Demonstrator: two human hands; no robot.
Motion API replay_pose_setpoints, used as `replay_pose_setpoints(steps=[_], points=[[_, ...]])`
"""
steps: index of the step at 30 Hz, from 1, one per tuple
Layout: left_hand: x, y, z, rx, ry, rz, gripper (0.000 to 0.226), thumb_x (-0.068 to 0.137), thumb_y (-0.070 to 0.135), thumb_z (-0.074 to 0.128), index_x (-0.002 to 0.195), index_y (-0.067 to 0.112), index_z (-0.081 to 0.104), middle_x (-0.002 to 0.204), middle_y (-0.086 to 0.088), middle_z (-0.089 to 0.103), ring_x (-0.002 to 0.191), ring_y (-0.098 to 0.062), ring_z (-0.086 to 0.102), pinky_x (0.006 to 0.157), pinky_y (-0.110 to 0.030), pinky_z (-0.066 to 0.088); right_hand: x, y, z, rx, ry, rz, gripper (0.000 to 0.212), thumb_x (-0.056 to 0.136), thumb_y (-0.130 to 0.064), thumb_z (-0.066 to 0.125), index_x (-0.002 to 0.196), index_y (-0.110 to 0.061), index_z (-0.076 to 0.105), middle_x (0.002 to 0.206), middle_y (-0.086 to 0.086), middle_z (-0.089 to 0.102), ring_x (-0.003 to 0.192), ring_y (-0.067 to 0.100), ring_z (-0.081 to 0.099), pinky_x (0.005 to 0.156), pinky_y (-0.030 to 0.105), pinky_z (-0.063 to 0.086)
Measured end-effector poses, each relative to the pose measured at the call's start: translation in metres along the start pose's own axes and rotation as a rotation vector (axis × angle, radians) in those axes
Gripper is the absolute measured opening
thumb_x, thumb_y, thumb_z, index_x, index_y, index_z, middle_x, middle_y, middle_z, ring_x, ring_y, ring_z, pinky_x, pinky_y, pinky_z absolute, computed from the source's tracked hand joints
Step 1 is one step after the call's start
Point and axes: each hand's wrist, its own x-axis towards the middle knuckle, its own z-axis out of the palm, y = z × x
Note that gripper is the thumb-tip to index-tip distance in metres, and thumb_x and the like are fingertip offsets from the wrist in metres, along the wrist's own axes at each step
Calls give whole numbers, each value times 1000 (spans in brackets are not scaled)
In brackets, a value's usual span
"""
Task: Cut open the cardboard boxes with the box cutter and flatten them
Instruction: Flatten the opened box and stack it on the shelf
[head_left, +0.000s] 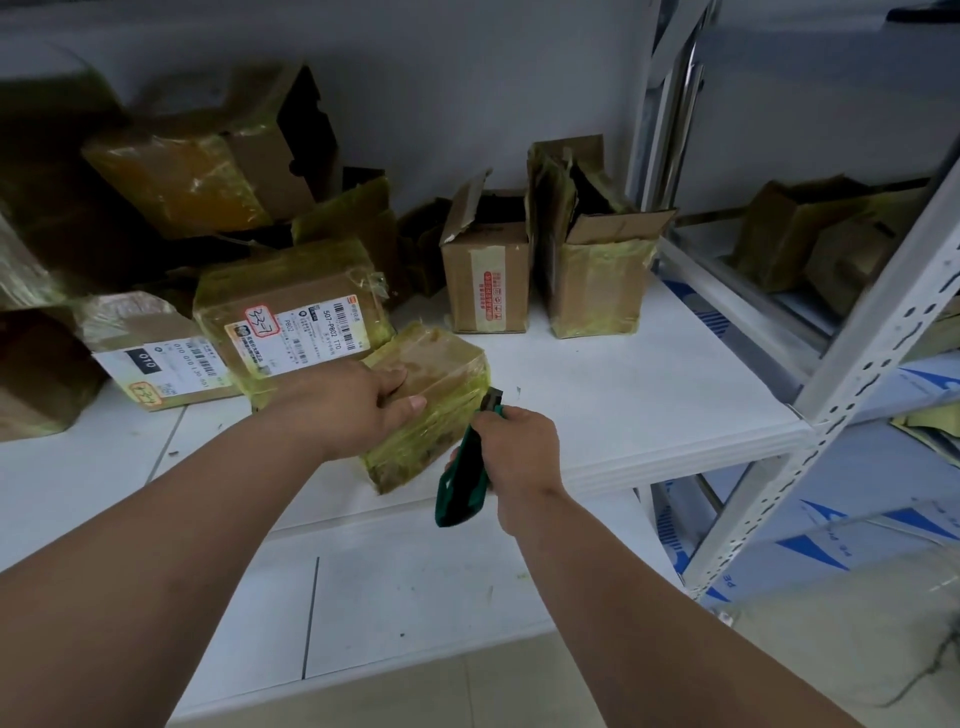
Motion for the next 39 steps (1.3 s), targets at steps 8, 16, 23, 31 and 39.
replay_pose_setpoints(steps=[8, 16, 23, 31, 39], points=[[0, -3, -3, -54, -24, -29, 71, 88, 76, 29, 150, 41, 31, 140, 2, 53, 125, -22, 50, 79, -28, 39, -36, 12, 26, -40, -242, 34, 14, 66, -18, 57, 71, -5, 60, 77, 32, 63, 63, 30, 56, 61, 48, 52], [-26, -57, -5, -633, -248, 122, 64, 82, 31, 78, 132, 54, 45, 145, 26, 38, 134, -2, 35, 109, -24, 32, -30, 1, 1, 3, -370, 82, 12, 93, -3, 58, 100, 5, 62, 61, 21, 60, 43, 25, 55, 45, 27, 47], [-23, -52, 4, -414, -80, 184, 59, 86, 39, 70, 137, 51, 43, 148, 32, 28, 137, 3, 28, 103, -18, 26, -40, 9, 2, -15, -347, 75, 11, 95, -5, 54, 92, 2, 61, 64, 20, 59, 45, 25, 55, 48, 28, 49], [-21, -37, 16, -416, 20, 171, 55, 80, 55, 63, 132, 53, 46, 148, 19, 41, 132, -8, 39, 110, -33, 34, -58, 20, -8, -22, -452, 62, 18, 97, -6, 53, 106, -5, 69, 60, 18, 61, 46, 26, 56, 48, 27, 49], [-23, -17, 12, -257, 95, 129, 78, 63, 79, 40, 136, 51, 49, 112, 18, 52, 107, -7, 49, 91, -28, 42, -60, 15, -39, -63, -443, 39, 17, 96, -7, 53, 101, -8, 69, 61, 18, 60, 52, 28, 55, 53, 32, 50]])
